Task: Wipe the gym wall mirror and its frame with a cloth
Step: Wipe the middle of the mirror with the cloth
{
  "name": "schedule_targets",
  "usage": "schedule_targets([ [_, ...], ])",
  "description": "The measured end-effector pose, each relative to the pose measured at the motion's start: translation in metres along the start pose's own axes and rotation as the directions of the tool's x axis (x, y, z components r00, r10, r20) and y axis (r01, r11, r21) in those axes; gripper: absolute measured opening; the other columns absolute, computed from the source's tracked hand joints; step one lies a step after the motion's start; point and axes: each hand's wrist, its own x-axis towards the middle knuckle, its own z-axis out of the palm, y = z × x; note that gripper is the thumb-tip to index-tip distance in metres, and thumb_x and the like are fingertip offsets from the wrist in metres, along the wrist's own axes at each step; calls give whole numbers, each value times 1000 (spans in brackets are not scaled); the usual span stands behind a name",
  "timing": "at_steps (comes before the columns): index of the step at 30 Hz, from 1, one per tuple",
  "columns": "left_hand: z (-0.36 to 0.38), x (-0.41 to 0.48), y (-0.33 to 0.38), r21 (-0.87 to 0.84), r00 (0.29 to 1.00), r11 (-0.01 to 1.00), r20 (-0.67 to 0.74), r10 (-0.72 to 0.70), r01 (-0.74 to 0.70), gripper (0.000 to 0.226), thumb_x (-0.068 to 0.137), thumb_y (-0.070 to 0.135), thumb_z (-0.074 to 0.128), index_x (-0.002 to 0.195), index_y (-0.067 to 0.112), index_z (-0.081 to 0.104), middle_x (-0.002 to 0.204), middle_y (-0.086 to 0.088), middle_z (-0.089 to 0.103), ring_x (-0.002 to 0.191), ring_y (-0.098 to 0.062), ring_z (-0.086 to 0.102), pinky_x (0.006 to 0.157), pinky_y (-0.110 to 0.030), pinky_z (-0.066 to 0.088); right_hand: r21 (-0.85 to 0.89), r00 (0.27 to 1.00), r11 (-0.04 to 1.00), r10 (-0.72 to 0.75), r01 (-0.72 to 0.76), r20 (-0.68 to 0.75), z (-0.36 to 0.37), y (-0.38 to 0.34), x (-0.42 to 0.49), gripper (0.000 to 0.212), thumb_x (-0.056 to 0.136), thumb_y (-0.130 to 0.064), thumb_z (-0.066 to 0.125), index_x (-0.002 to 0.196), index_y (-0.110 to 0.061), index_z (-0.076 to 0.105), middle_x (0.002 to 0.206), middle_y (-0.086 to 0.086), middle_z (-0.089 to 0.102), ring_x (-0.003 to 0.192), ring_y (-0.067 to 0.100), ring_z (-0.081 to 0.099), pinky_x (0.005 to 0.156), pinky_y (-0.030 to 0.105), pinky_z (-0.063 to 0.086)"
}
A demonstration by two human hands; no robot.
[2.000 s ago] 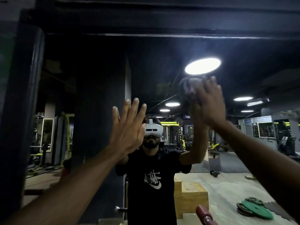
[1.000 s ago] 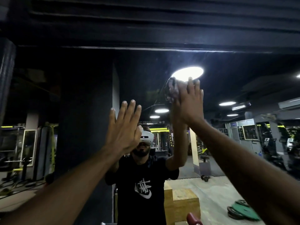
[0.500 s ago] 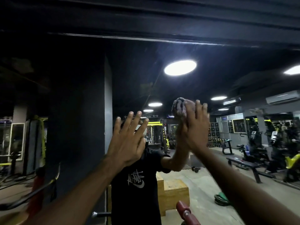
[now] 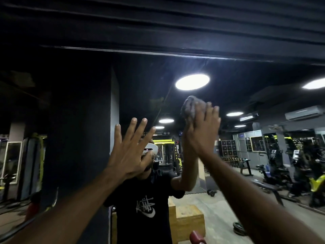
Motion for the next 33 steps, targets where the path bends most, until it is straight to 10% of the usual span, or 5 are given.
schedule_targets([
  [7,-2,32,24,-30,999,1000,31,10,-9,76,98,61,16,163,23,6,171,-10,-5,158,-33,-6,121,-68,-1,-89,621,635,-703,768,347,-16,74,-59,75,92,-52,50,159,-34,23,170,9,13,156,31,6,125,54,12],
  [14,4,31,43,-55,999,998,19,-35,36,78,98,58,17,164,19,2,171,-12,-9,157,-32,-10,121,-67,-5,-25,998,999,24,-22,51,-31,86,21,62,104,-59,20,161,-33,18,171,6,11,157,32,-2,125,60,11],
  [21,12,29,93,-65,995,998,100,7,-1,86,95,65,21,162,18,-7,169,-12,-17,156,-32,-18,123,-63,-1,-61,830,842,-511,536,225,-26,107,-94,77,98,-37,58,161,-34,15,171,5,10,158,26,-5,125,46,-2],
  [28,13,23,97,-83,999,996,44,-4,8,81,98,56,34,164,16,9,171,-13,-4,158,-32,-5,122,-66,6,-27,996,996,84,-84,30,-38,135,-33,58,106,-43,34,161,-26,23,169,8,15,157,33,0,124,62,16],
  [33,7,45,115,-168,998,984,33,-57,62,75,93,40,28,163,28,5,172,-4,-5,158,-27,-9,118,-69,-13,-25,865,894,-427,448,264,-42,147,-131,68,104,-59,33,163,-32,15,172,5,6,159,27,-1,127,50,8],
])
